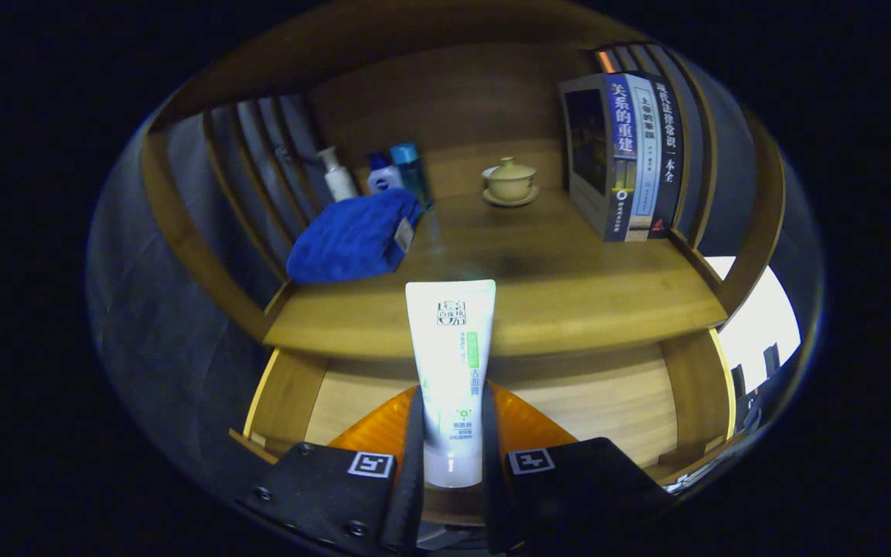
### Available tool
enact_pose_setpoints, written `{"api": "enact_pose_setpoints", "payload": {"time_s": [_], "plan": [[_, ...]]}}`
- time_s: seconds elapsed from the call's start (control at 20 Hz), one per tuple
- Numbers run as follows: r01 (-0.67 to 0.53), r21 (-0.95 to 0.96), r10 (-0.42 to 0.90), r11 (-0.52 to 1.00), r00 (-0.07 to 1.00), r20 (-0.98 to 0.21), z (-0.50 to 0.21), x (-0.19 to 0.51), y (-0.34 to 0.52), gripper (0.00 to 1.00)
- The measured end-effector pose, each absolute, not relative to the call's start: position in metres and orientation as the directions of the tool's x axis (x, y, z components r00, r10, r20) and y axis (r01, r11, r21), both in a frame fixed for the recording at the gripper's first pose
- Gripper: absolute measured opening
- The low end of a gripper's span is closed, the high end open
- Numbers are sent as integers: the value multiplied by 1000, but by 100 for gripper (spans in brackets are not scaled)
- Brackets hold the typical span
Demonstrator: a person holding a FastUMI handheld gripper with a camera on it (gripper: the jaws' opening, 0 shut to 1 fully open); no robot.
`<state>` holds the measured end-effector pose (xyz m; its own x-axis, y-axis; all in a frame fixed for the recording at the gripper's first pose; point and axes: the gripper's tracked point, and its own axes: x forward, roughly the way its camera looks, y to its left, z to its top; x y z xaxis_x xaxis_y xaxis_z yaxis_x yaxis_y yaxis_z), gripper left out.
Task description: Pull open the drawer, take out the items inside it, and place them on the countertop above the cabinet.
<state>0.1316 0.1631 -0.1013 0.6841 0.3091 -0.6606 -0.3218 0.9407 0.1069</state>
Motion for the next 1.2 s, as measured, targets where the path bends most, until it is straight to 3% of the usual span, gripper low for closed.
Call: {"api": "enact_pose_setpoints", "payload": {"time_s": [0.4,0.5,0.65,0.8,1.2], "plan": [[-205,52,187,977,720,-669,-105,206,149,43],[-203,58,192,977,740,-645,-96,210,151,55],[-245,75,243,967,788,-566,-71,201,156,85],[-252,86,261,964,828,-497,-52,186,150,97],[-254,58,259,966,913,-314,-12,133,129,99]]}}
